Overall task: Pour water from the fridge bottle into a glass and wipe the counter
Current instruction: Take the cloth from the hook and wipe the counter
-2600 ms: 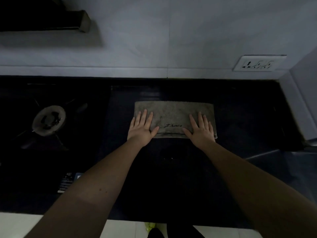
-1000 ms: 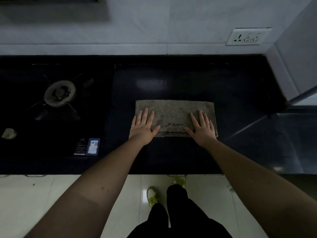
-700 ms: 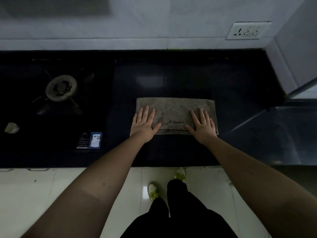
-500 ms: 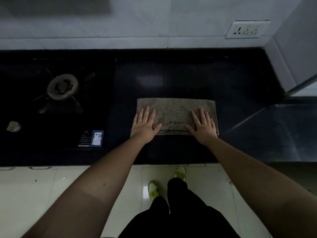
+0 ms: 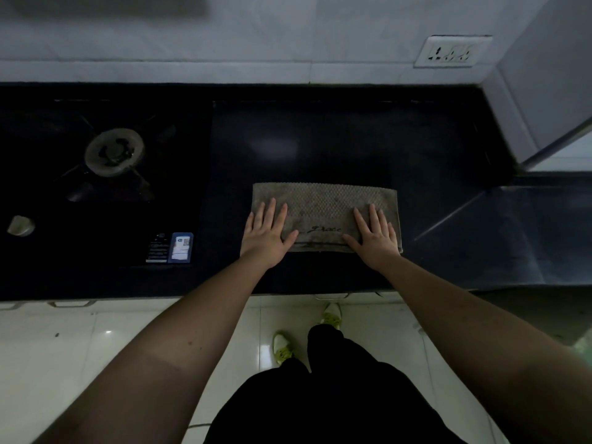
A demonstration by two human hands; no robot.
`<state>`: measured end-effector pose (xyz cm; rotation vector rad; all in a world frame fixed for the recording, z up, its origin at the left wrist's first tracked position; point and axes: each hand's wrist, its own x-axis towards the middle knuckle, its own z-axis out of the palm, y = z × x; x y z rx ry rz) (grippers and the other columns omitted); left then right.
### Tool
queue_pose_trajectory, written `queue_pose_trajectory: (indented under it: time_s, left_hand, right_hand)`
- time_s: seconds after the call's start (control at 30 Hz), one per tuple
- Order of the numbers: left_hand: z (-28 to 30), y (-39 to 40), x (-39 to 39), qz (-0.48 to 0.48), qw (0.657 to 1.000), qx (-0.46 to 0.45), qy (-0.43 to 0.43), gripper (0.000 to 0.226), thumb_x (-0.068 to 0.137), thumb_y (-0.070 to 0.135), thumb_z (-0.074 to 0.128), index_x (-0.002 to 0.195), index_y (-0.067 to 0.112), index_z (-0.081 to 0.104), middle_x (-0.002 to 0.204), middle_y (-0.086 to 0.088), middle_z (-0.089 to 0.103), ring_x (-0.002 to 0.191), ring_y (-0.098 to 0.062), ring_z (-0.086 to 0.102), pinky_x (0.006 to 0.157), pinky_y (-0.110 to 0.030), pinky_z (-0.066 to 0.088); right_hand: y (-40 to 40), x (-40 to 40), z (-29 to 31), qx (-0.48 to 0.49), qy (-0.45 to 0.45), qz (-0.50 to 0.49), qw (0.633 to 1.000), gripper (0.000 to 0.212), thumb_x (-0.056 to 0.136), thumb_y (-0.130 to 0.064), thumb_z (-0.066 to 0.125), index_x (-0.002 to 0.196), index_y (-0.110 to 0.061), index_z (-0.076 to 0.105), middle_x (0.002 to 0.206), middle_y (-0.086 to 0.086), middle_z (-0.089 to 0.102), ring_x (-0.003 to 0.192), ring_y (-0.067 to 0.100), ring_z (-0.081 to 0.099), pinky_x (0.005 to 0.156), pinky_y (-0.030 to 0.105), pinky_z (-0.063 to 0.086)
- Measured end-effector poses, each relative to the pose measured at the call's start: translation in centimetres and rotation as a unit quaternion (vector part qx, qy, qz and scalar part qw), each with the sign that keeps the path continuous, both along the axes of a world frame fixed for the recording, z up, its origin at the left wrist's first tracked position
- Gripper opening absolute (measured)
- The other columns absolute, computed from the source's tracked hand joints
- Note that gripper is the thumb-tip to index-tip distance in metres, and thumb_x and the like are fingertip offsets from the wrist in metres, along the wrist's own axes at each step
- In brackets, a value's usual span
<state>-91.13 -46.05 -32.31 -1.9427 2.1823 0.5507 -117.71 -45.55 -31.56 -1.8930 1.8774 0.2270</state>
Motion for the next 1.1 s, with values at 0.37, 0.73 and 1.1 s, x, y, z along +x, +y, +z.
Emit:
queue_pose_trajectory:
  time_s: [0.37, 0.73, 1.1]
  left_hand:
    - [0.0, 0.8, 0.5, -0.011, 1.0, -0.005, -0.005, 0.071, 0.097, 0.065, 0.006, 0.152, 0.029, -0.019, 0.159, 0.0, -0.028, 0.147, -0.018, -0.024, 0.12, -0.04, -0.012]
    - [-0.2, 3.4, -0.5, 0.032, 0.999, -0.012, -0.003, 0.07, 0.097, 0.064, 0.007, 0.152, 0.03, -0.019, 0.159, 0.001, -0.028, 0.147, -0.017, -0.024, 0.12, -0.039, -0.014]
    - [-0.2, 6.4, -4.6, 0.121, 0.992, -0.007, -0.019, 0.07, 0.097, 0.063, 0.008, 0.152, 0.03, -0.021, 0.16, 0.0, -0.028, 0.147, -0.02, -0.025, 0.121, -0.042, -0.012]
  right_hand:
    - [1.0, 0.3, 0.0, 0.007, 0.009, -0.001, 1.0, 0.075, 0.094, -0.068, 0.023, 0.152, -0.038, -0.013, 0.16, 0.003, -0.023, 0.147, 0.02, -0.02, 0.12, 0.041, -0.006]
    - [1.7, -0.7, -0.2, -0.016, -0.005, 0.032, 0.999, 0.075, 0.092, -0.07, 0.021, 0.152, -0.04, -0.013, 0.161, 0.001, -0.022, 0.148, 0.02, -0.018, 0.12, 0.04, -0.006]
    - [1.1, -4.3, -0.1, -0.014, -0.021, 0.113, 0.993, 0.074, 0.093, -0.069, 0.023, 0.152, -0.041, -0.011, 0.16, -0.002, -0.022, 0.148, 0.019, -0.018, 0.121, 0.039, -0.005]
